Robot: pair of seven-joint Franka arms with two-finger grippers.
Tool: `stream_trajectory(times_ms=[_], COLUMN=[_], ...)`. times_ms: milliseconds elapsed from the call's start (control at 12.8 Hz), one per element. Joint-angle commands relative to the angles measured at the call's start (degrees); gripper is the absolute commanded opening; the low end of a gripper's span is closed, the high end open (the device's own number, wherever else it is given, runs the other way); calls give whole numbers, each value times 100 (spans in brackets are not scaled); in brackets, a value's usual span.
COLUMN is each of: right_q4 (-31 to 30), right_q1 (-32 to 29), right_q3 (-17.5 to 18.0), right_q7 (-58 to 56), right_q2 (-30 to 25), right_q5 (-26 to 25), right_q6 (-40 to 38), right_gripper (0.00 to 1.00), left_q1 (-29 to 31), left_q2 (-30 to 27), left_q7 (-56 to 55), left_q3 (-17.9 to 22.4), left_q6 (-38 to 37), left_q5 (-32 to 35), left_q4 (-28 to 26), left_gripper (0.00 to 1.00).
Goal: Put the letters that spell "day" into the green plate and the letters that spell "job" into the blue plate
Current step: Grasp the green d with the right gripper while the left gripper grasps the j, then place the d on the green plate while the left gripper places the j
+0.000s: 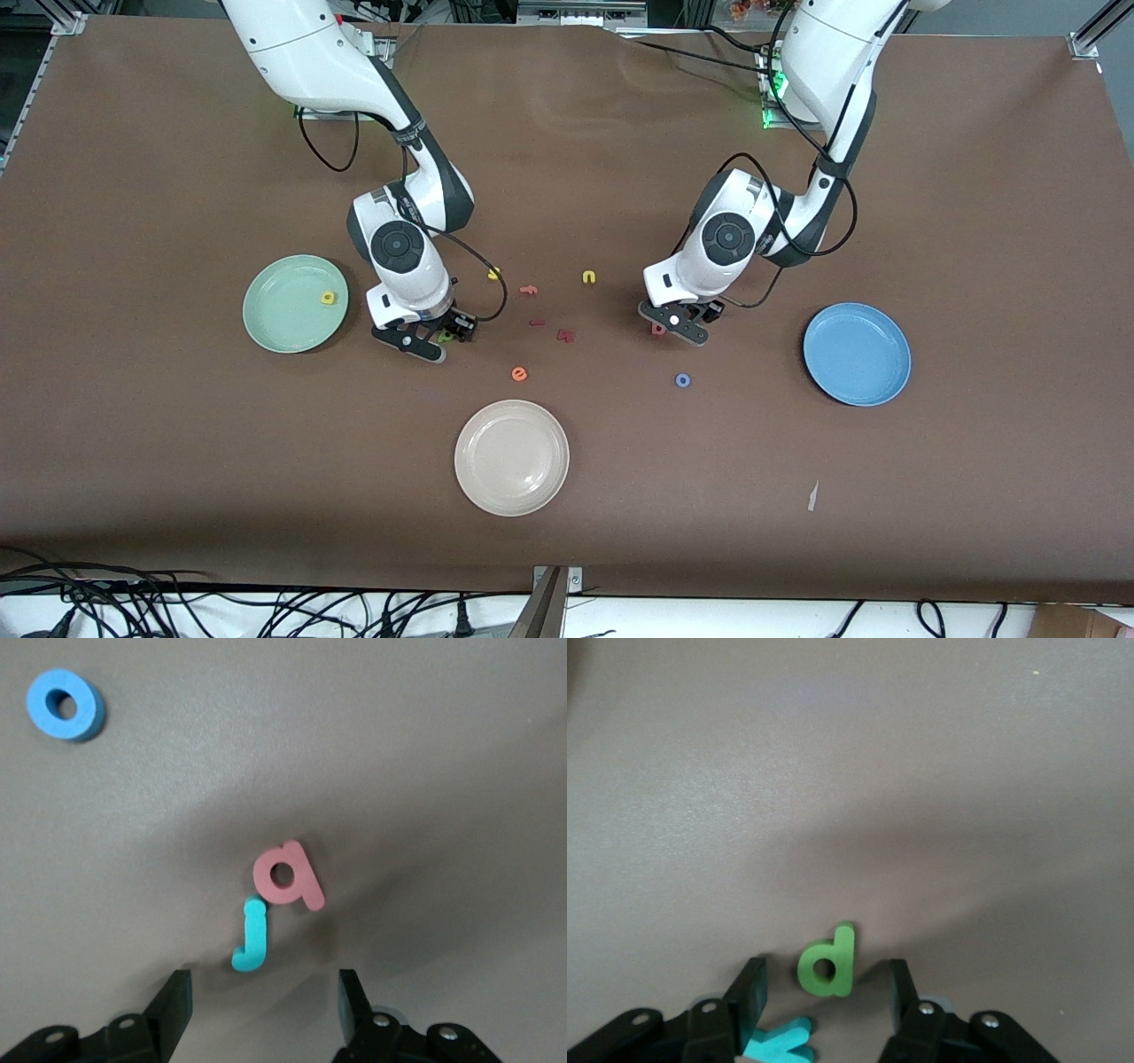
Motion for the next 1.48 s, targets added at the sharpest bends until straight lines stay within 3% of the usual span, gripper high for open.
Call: stream_trajectory(times_ms=[0,78,156,234,469,703,937,1171,1327,1406], right_q4=[-160,-160,-160,-143,-134,-151,-580,-1301,-1758,-1838], right_q1=[0,0,0,0,-18,-35,-35,-53,-44,-53], right_q3=[-4,-4,-4,-13,-109,-337,-758,-1540,-1761,-2058], right_q7=[-96,-96,-96,-105,-359,-884,-1903,-3816,-4401,-4673], right_q2=[-38,-56,-56,-82,-257,-634,-1144,-1575,-1734,-1708], right_q5=[-2,-2,-2,-2,7,7,51,95,95,95], right_q6=[254,254,254,246,193,-516,-976,-924,-775,-670], right_gripper=[52,34,19,12,12,12,12,12,12,12], left_q1=[-143,-152,-196,-205,-240,-240,-240,-214,-126,22], left_q2=[163,207,216,233,269,286,278,138,-152,-318], left_q7=[115,124,116,116,116,124,133,142,142,290], left_q3=[128,155,164,190,208,208,251,374,532,533], left_q6=[146,155,164,164,164,164,164,129,-28,-282], left_q5=[-100,-100,-100,-100,-108,-108,-91,-73,-64,-64], left_q4=[123,140,167,280,307,316,316,316,281,281], left_gripper=[52,45,43,44,44,42,0,0,0,0])
